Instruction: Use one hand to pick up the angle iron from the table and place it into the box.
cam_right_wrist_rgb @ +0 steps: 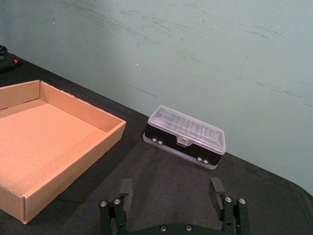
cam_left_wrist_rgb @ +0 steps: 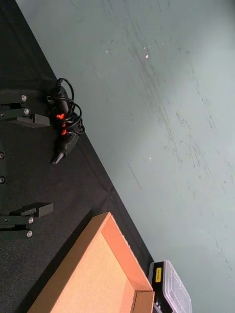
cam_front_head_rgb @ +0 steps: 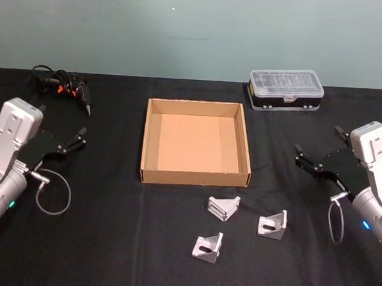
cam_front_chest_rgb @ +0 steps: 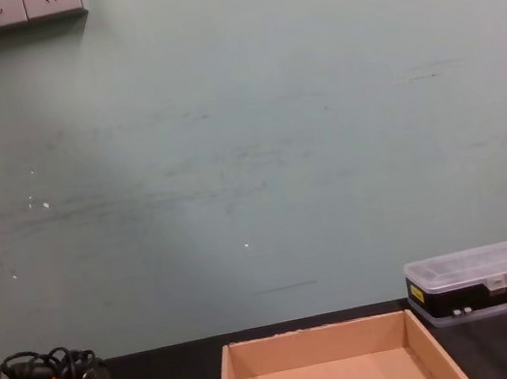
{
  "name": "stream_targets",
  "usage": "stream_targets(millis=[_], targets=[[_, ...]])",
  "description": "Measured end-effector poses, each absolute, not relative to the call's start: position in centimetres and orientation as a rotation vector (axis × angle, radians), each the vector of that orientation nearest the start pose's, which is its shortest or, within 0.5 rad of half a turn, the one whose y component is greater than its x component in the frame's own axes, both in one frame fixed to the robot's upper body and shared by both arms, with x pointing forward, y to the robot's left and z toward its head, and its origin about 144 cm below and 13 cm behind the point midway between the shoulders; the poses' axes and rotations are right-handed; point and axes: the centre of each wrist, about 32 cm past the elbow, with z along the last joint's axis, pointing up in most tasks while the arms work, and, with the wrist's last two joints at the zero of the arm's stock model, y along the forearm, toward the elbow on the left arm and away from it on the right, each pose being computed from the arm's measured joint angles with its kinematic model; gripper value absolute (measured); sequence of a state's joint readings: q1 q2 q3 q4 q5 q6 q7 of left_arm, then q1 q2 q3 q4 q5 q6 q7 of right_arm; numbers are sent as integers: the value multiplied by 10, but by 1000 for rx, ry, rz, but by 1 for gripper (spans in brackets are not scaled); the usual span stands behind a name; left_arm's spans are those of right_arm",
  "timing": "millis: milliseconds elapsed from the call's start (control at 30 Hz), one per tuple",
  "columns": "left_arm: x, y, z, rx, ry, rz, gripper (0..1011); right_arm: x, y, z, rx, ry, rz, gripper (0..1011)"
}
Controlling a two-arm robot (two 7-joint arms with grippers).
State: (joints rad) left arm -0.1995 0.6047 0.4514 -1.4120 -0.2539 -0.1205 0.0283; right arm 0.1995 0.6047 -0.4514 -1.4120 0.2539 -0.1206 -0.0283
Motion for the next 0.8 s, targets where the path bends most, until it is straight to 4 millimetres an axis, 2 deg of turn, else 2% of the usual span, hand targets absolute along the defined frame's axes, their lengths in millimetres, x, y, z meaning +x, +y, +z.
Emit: stream_targets(millis=[800], targets=[[489, 310, 1140, 304, -285, 1248, 1011, 489, -310, 1140, -304, -285, -1248, 1003]])
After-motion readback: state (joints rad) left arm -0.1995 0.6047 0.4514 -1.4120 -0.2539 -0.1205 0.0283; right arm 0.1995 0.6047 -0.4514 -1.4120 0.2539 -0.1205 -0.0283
